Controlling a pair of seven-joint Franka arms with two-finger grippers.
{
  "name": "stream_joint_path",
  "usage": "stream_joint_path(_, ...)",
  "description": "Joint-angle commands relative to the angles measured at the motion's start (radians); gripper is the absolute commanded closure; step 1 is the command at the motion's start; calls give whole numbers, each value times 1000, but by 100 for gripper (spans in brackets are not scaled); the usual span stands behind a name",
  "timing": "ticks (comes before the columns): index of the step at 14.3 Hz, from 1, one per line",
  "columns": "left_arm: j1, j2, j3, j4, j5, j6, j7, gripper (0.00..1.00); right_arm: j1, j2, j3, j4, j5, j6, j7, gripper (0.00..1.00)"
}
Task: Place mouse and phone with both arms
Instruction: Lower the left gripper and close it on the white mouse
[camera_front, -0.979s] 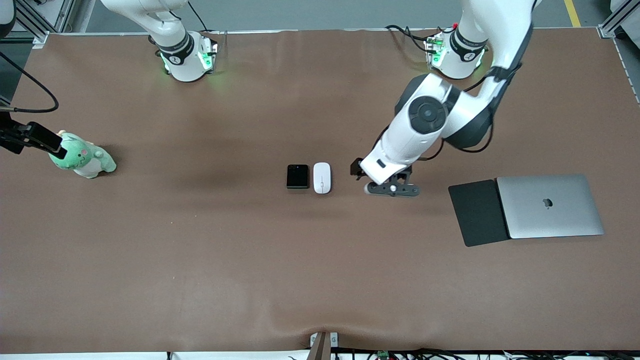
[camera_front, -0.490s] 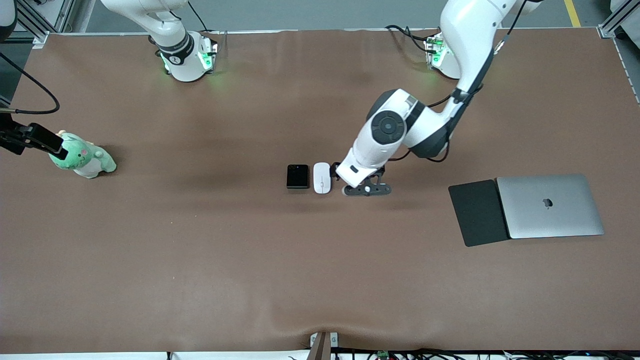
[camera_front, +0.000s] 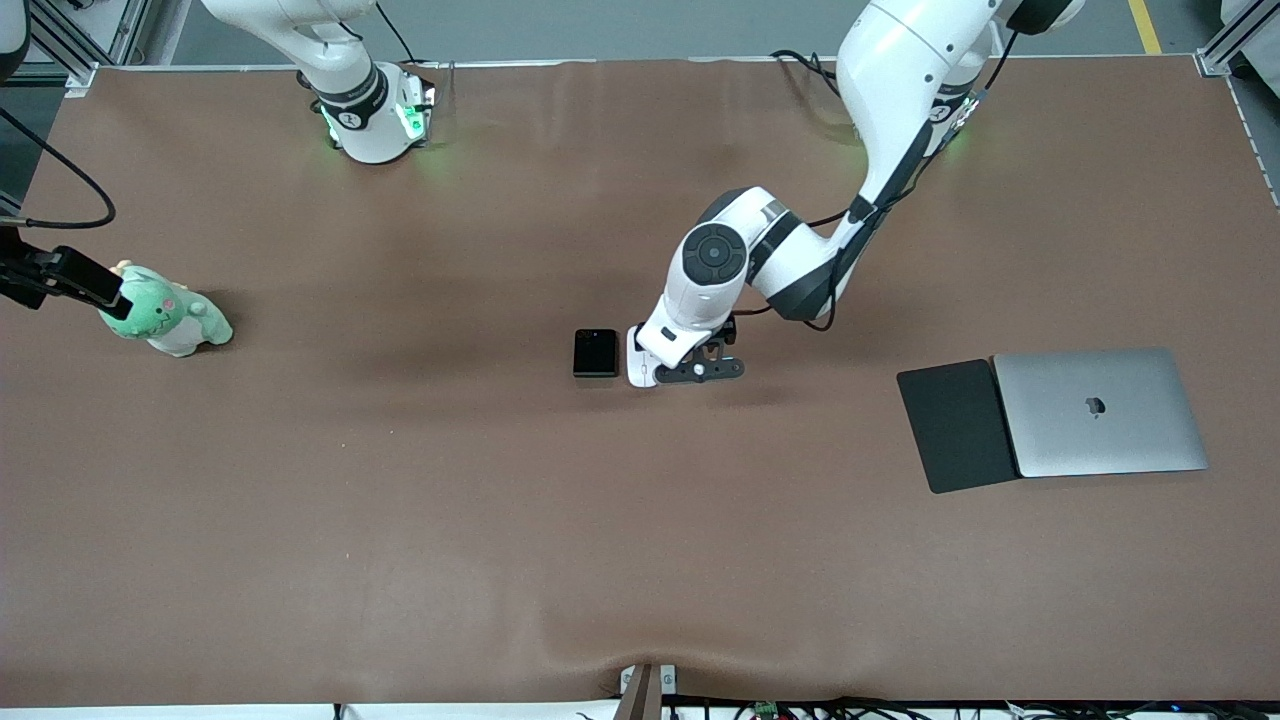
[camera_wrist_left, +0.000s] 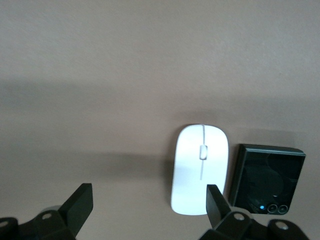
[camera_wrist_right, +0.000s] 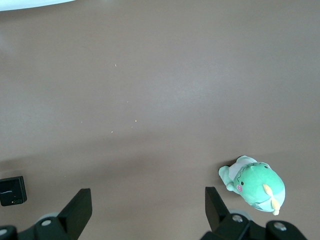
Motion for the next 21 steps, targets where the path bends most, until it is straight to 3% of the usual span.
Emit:
stream_joint_path(1, -35, 88, 17, 110, 45, 9, -63, 0, -5, 3, 5, 20, -6, -9, -2, 0)
stream_joint_path(10, -69, 180, 20, 175, 73, 39, -95, 0, -2, 1, 7, 19, -6, -6, -2, 0)
stream_joint_path(12, -124, 216, 70, 225, 94, 39, -159, 0, -7, 3, 7, 19, -3, -4, -2, 0)
stream_joint_path(21, -144, 210, 88, 215, 100, 32, -190, 0, -9, 6, 5, 20, -3, -3, -3, 0)
